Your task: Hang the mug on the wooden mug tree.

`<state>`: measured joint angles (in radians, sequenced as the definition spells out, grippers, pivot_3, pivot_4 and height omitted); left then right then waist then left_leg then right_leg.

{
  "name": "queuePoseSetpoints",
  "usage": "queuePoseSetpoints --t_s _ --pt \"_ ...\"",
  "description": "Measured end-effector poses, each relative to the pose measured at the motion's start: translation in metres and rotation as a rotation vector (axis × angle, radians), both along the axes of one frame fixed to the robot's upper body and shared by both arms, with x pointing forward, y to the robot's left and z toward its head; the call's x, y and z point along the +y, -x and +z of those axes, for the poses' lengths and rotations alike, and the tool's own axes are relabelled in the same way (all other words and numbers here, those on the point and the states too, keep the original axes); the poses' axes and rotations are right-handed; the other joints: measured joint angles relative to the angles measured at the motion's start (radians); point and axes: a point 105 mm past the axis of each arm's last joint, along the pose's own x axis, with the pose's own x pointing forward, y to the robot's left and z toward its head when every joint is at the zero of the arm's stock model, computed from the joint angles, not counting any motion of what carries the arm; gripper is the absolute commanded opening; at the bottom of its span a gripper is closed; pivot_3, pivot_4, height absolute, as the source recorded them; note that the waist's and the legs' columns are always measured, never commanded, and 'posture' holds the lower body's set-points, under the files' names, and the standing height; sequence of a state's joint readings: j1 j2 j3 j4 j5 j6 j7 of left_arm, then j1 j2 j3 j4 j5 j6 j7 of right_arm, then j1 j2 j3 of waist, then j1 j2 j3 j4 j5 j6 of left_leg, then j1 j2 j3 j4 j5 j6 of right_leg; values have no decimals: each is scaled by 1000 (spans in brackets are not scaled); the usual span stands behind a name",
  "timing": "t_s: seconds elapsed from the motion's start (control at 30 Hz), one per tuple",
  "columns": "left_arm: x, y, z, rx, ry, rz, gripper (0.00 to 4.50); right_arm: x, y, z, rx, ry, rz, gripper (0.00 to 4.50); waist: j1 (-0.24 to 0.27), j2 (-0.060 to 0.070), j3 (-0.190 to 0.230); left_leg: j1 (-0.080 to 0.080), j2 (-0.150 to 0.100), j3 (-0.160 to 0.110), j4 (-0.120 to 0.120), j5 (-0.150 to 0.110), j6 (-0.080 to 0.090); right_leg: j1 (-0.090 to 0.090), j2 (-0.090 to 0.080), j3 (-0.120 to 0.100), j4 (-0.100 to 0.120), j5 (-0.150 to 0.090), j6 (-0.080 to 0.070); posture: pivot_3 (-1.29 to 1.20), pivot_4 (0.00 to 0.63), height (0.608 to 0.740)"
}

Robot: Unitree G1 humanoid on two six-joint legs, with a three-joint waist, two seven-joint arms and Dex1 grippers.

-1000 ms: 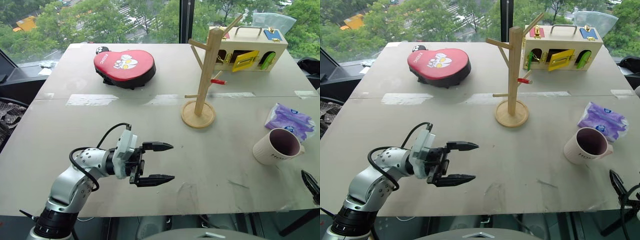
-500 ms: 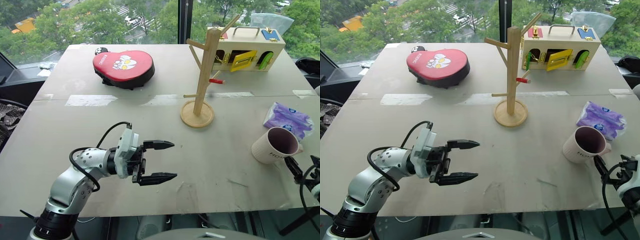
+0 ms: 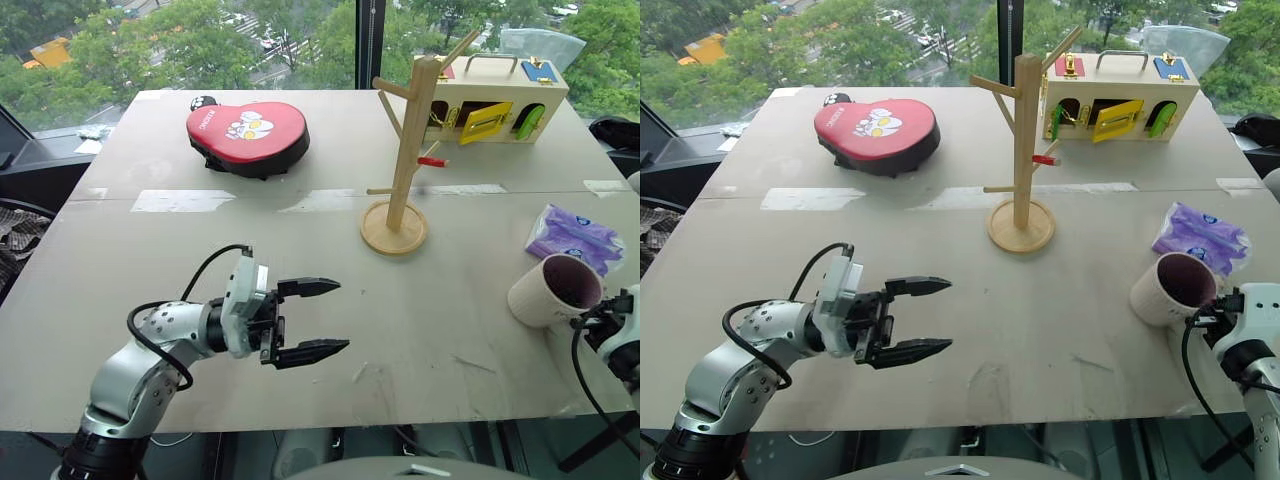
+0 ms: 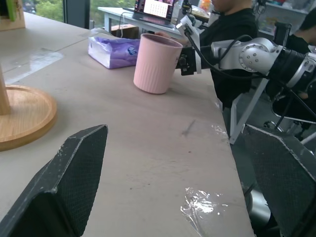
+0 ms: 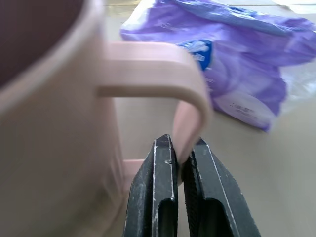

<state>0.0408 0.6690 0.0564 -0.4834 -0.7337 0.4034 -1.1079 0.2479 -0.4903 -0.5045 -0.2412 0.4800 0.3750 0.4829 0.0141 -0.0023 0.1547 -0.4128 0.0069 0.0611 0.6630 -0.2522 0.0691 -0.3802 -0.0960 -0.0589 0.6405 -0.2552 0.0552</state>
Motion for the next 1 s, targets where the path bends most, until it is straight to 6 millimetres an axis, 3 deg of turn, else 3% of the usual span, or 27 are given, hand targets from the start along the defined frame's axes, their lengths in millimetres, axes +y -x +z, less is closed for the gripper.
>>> queuePoseSetpoints --t_s 0.17,0.27,0.47,0.57,0.73,0.9,1.0 --pt "4 -1 -3 -53 54 95 4500 21 -20 34 -80 49 172 122 -4 0 0 0 1 1 1 0 1 0 0 1 1 0 0 0 150 733" --pt "10 -4 -1 -108 114 159 4500 44 -35 56 -108 90 318 122 0 0 0 0 1 1 2 -1 1 0 0 1 1 0 0 0 150 733" --pt "30 5 2 -138 139 205 4500 86 -78 121 -113 286 577 122 -13 1 2 -1 1 1 5 -1 2 -1 -7 -1 1 -2 -4 0 150 733" --pt "41 6 5 -136 159 260 4500 106 -84 148 -143 349 664 122 -2 -1 2 -3 1 -1 4 0 0 -1 -7 -4 1 -2 -4 0 150 733" --pt "44 13 3 -116 159 322 4500 130 -90 151 -107 360 733 122 1 -2 3 -5 0 0 5 -1 1 -1 -10 -5 -2 0 -1 0 150 733" --pt "37 21 8 -127 159 349 4500 161 -98 171 -112 371 802 122 -4 -2 3 -4 0 0 5 -2 2 -1 -11 -5 -2 -2 -4 0 150 733" --pt "36 18 9 -132 155 372 4500 174 -114 171 -88 407 785 122 -5 -2 3 -3 0 -1 5 -2 2 -1 -11 -5 0 -1 -4 0 150 733"
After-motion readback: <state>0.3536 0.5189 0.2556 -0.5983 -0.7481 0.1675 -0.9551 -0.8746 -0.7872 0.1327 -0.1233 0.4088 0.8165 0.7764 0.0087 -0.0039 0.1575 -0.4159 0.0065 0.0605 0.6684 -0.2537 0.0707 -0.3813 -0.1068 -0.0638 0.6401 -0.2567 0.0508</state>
